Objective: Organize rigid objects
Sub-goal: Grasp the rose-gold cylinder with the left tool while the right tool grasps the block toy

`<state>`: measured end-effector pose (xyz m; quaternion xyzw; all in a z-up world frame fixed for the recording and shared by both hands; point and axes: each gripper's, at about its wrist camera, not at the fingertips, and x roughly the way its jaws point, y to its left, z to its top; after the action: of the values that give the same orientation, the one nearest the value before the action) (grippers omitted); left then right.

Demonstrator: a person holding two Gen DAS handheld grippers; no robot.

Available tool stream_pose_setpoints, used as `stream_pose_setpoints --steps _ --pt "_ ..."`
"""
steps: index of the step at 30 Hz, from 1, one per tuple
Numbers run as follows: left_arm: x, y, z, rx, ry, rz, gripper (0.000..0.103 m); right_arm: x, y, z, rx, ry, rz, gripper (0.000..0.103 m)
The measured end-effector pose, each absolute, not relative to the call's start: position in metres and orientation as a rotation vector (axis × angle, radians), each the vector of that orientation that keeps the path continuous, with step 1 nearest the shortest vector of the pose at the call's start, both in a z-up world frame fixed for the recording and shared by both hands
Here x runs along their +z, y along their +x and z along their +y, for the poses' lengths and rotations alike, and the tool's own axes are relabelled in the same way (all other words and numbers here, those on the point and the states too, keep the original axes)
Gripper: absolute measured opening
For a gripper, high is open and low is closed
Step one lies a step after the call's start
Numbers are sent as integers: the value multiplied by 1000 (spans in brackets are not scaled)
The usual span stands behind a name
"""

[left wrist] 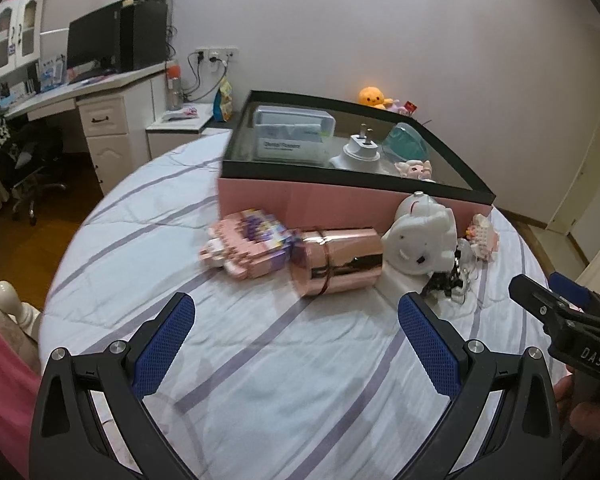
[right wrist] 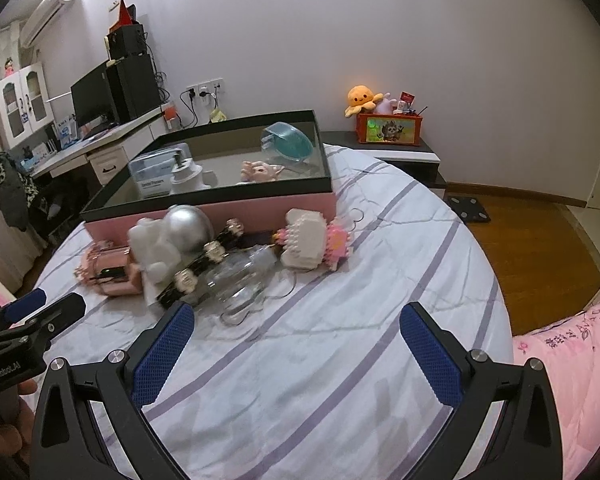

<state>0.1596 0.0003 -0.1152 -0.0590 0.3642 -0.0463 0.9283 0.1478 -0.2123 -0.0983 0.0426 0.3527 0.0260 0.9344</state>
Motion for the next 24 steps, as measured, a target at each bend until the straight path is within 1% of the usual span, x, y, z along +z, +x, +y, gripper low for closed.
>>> stream_pose_setpoints --steps 9,13,16,17,18,19,20,21,22,23,24 --pt "-130 194 -19 -61 -124 816 102 -108 185 -225 65 100 760 103" --pt "-133 202 -18 -34 -143 826 101 -111 201 -235 55 147 771 103" --pt "-133 203 -16 -28 -148 822 94 -115 213 -238 74 174 788 103" --pt "-135 203 -15 -52 -161 827 81 -118 218 -237 82 174 801 103" --pt "-135 202 -15 -84 -176 832 64 -121 222 -236 84 171 818 101" --pt "-136 202 -16 -88 -170 838 59 -125 226 -236 92 177 833 99" --pt "-136 200 -18 -83 -156 834 59 -126 227 -237 103 190 836 93" --pt "-136 197 -17 -86 -158 834 59 -126 228 -238 111 199 836 81" --pt "-136 197 -16 -88 -162 834 59 -127 230 -238 112 195 841 73" --pt "-136 196 -16 -89 -166 834 60 -128 231 -238 116 189 851 69" --pt "-136 196 -16 -85 -168 837 64 -130 232 -237 123 185 858 69"
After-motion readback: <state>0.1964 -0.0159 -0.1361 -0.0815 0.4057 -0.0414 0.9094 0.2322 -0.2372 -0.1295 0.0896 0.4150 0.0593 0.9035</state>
